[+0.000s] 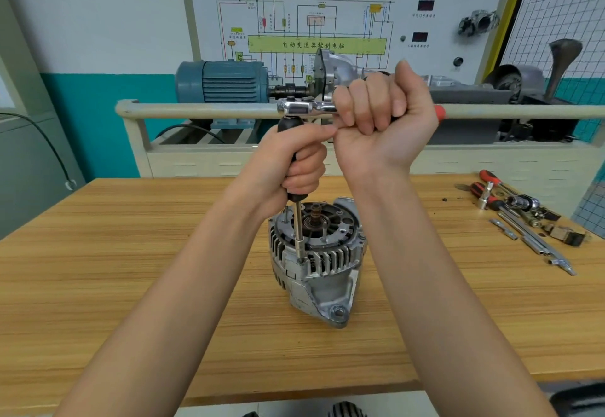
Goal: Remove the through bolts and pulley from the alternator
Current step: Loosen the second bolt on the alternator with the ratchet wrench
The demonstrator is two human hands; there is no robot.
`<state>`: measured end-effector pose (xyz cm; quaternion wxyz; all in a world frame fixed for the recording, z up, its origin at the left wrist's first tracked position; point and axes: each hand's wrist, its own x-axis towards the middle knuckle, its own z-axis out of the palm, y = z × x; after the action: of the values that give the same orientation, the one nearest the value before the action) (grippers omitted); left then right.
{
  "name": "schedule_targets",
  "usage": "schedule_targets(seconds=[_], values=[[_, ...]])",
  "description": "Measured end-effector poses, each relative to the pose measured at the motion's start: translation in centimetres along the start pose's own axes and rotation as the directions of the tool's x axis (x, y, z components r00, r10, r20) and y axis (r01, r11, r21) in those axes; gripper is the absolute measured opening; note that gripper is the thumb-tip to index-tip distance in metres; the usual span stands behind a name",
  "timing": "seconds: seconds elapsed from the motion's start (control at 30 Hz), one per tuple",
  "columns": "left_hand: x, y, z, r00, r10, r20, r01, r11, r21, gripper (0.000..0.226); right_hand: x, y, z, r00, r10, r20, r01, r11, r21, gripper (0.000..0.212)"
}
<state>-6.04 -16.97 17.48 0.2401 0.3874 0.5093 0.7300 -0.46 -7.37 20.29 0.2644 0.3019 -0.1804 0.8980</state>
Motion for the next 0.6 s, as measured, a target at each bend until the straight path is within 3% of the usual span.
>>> schedule_targets(seconds=[0.1, 0.2, 0.23, 0.3, 0.37, 0.43, 0.53, 0.6], values=[[0.1, -0.1, 0.8, 0.979, 0.056, -0.194, -0.039, 0.996, 0.086, 0.055, -1.5, 1.1, 0.9, 0.969, -0.192, 0.155, 0.225, 0.946, -0.233, 0.049], [0.6, -0.5, 1.7, 0.934, 0.170, -0.315, -0.102, 0.969, 0.223, 0.043, -3.2, 3.1, 1.7, 0.817, -0.460, 0.347, 0.576, 0.662, -0.479, 0.037], [0.8, -0.7, 2.0, 0.925, 0.215, -0.312, -0.135, 0.957, 0.258, 0.039, -3.7, 3.5, 1.9, 0.768, -0.490, 0.413, 0.641, 0.576, -0.508, 0.034], [0.8, -0.9, 2.3, 0.927, 0.253, -0.278, -0.179, 0.947, 0.265, 0.032, -4.1, 3.8, 2.0, 0.740, -0.492, 0.459, 0.672, 0.520, -0.527, 0.030], [0.5, -0.6, 1.8, 0.932, 0.216, -0.290, -0.142, 0.956, 0.256, 0.033, -3.6, 3.1, 1.9, 0.789, -0.466, 0.401, 0.614, 0.599, -0.514, 0.032], [0.0, -0.4, 0.9, 0.962, 0.159, -0.222, -0.116, 0.974, 0.195, 0.041, -2.6, 2.0, 1.6, 0.875, -0.361, 0.323, 0.476, 0.766, -0.432, 0.043], [-0.6, 0.4, -0.1, 0.991, 0.118, -0.061, -0.110, 0.987, 0.121, 0.033, -0.6, 0.3, 0.9, 0.986, -0.072, 0.149, 0.104, 0.971, -0.215, 0.056], [-0.7, 0.5, 0.0, 0.992, 0.119, -0.032, -0.114, 0.985, 0.127, 0.030, 0.5, -0.5, -0.1, 0.993, 0.117, 0.002, -0.117, 0.992, 0.055, 0.058]])
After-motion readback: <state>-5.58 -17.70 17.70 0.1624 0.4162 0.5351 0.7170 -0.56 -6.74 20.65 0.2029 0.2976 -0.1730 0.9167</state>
